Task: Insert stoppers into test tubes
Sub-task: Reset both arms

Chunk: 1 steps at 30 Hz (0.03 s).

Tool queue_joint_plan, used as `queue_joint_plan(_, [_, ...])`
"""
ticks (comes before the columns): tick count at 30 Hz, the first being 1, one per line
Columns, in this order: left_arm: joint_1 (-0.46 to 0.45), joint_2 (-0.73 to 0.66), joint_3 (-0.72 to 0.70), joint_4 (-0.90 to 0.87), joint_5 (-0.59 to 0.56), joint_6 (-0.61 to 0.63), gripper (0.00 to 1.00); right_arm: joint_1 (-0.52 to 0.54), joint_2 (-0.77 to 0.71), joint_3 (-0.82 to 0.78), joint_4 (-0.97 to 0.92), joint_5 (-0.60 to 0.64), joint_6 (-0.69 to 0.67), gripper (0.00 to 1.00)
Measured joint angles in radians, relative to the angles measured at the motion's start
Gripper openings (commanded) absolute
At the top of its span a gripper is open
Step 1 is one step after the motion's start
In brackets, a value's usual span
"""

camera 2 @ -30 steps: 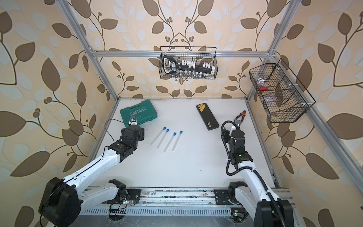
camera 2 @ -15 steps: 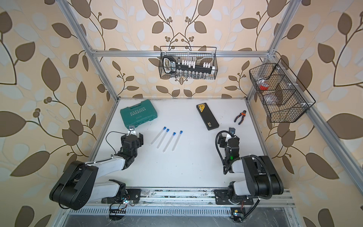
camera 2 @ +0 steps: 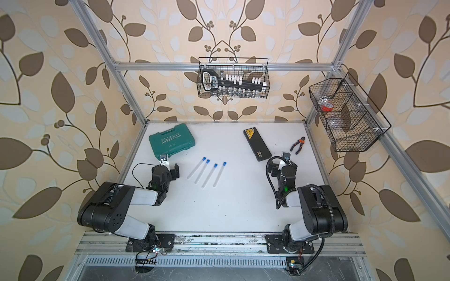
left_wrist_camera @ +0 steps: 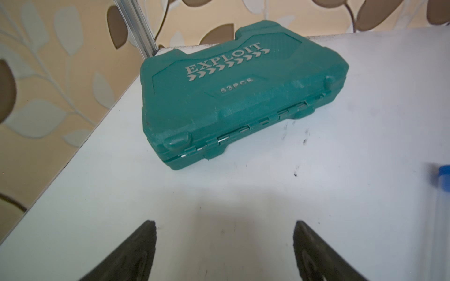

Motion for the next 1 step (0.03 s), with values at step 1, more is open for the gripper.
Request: queue_joint_plan(1, [0.006, 0.0, 0.009, -0.008, 0.001, -0.006, 0.99, 0.0, 0.001, 0.003, -0.003, 0.0, 0.0, 1.0])
